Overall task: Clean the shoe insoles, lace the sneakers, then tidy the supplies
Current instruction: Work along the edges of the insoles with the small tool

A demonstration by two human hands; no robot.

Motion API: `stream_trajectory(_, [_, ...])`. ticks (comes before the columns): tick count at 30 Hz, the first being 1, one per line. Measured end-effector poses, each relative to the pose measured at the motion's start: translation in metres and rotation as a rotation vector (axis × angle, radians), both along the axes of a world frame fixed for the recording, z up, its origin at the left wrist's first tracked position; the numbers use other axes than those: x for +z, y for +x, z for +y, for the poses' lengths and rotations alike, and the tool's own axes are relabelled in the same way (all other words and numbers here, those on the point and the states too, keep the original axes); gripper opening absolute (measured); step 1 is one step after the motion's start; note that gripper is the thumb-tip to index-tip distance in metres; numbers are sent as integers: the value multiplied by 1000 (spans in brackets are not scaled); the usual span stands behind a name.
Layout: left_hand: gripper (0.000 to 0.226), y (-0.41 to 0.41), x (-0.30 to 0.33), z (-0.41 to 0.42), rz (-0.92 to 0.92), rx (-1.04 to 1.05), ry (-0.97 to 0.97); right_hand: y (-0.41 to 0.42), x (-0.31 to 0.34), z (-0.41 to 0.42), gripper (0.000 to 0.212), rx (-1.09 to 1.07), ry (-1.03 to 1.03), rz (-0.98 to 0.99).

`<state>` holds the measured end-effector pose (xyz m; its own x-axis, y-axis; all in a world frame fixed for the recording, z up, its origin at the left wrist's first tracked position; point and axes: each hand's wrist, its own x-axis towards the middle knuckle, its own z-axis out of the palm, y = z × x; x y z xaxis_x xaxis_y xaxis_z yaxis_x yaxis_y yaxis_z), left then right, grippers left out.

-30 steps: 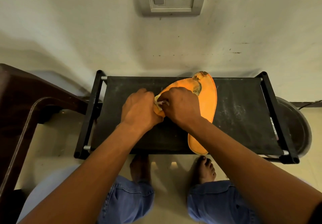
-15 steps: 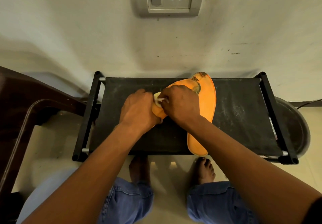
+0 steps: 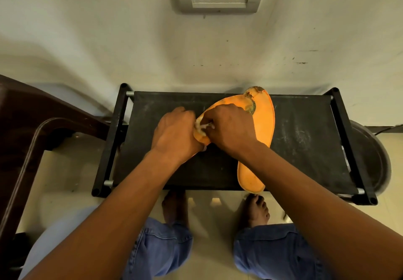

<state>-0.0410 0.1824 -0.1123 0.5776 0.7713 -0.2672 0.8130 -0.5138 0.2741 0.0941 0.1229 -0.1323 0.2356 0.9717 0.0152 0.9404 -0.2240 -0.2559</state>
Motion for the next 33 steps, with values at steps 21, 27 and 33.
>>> stream_trajectory(21, [57, 7, 6, -24, 85, 31, 136, 14, 7, -5, 24, -179, -29, 24])
stream_trajectory(27, [62, 9, 8, -27, 41, 32, 107, 11, 6, -4, 24, -184, -11, 25])
stream_trajectory(33, [26, 4, 7, 0, -87, 109, -27, 16, 0, -3, 27, -102, 6, 121])
